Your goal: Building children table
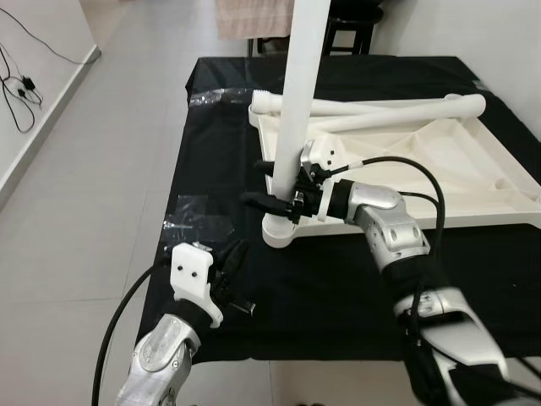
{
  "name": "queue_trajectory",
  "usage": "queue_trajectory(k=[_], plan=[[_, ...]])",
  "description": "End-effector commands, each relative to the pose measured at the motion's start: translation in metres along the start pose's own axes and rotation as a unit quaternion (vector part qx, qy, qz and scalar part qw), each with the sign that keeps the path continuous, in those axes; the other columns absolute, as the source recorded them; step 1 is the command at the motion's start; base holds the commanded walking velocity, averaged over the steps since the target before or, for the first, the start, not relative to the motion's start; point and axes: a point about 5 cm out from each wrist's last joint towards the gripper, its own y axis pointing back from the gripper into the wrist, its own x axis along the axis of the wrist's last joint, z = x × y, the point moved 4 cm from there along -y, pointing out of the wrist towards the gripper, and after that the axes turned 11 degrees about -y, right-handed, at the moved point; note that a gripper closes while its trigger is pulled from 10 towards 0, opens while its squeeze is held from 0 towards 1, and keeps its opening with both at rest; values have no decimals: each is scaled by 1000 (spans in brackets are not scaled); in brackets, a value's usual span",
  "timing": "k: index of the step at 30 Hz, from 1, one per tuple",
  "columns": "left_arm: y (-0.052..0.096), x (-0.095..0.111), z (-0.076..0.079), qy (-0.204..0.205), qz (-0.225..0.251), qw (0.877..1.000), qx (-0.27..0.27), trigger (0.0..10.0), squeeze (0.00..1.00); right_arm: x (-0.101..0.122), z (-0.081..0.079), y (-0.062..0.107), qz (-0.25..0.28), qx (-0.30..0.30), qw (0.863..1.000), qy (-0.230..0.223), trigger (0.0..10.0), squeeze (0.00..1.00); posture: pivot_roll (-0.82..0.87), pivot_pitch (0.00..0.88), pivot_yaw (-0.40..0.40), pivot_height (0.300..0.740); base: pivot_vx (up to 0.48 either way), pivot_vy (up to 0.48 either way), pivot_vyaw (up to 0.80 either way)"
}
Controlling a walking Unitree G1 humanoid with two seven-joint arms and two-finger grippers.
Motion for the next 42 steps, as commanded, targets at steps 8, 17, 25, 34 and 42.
queue_trajectory(k=[8,17,25,34,42], plan=[[3,-4,0,5,-10,1000,1,10000,0,-4,-2,-5,10,31,999,-12,0,0,60,142,-39,740,0,0,0],[3,-3,0,5,-9,1000,2,10000,0,-42,23,6,18,-271,962,-32,0,0,41,148,-43,740,0,0,0],[1,-4,-3,5,-9,1000,2,10000,0,-70,-12,-10,-7,-335,942,8,0,0,22,141,-24,740,0,0,0],[-1,-4,-4,3,-8,1000,5,10000,0,-54,-1,-15,8,-324,946,-11,10000,55,38,135,-40,740,0,0,0],[-1,-4,-3,7,-7,1000,2,10000,0,-12,2,-11,67,-188,980,9,10000,1000,33,134,-37,740,0,0,0]])
